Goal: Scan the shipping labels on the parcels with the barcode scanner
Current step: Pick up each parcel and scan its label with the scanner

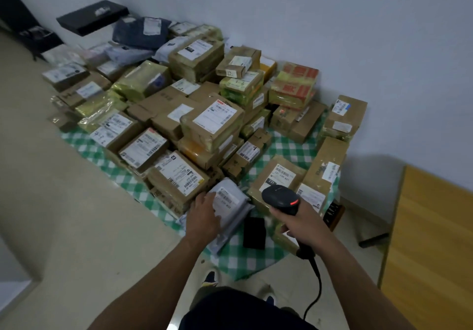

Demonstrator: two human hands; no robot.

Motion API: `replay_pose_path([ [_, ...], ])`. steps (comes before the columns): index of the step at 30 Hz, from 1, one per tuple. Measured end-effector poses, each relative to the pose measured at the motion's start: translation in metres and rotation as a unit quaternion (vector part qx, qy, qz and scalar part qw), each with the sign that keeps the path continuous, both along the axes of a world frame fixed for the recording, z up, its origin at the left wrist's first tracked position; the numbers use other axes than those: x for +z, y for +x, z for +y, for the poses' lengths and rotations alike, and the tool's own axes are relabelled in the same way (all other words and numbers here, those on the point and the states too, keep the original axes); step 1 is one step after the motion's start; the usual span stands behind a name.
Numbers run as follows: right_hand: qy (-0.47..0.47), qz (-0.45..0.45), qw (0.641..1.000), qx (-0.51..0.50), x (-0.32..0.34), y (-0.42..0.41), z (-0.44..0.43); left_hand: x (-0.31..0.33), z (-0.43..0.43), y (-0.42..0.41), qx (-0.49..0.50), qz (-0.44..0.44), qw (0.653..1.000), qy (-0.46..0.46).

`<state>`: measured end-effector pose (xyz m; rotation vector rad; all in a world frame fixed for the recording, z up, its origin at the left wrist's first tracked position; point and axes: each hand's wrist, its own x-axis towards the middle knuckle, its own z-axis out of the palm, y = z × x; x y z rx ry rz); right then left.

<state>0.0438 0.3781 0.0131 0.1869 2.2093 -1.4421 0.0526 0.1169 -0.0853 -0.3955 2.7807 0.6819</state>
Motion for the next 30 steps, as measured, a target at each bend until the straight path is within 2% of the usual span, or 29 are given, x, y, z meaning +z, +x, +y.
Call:
replay_pose_path([
  [6, -0.002, 0.004, 0.999, -0.049, -0.010, -0.005, -0.025, -0.009, -0.013, -0.008, -0.026, -0.025, 0.999, -0.011],
  [12, 0.004, -0.009, 0.997, -0.079, -0.020, -0.001, -0.046, -0.016, -0.020, -0.002, -0.062, -0.043, 0.995, -0.060],
  [17, 0.016, -0.014, 0.996, -0.092, -0.028, 0.005, -0.051, -0.019, -0.025, -0.001, -0.046, -0.036, 0.998, 0.000],
  [20, 0.014, -0.017, 0.995, -0.098, -0.030, 0.008, -0.053, -0.011, -0.026, -0.004, -0.028, -0.028, 0.997, 0.069],
  [24, 0.019, -0.021, 0.995, -0.101, -0.034, 0.009, -0.056, -0.012, -0.030, -0.003, -0.017, -0.030, 0.995, 0.091],
  [28, 0.011, -0.019, 0.994, -0.107, -0.034, 0.009, -0.058, -0.007, -0.032, 0.002, 0.002, 0.008, 0.977, 0.214],
  [30, 0.007, -0.015, 0.994, -0.111, -0.034, 0.011, -0.059, 0.002, -0.031, 0.004, 0.050, 0.010, 0.961, 0.271],
])
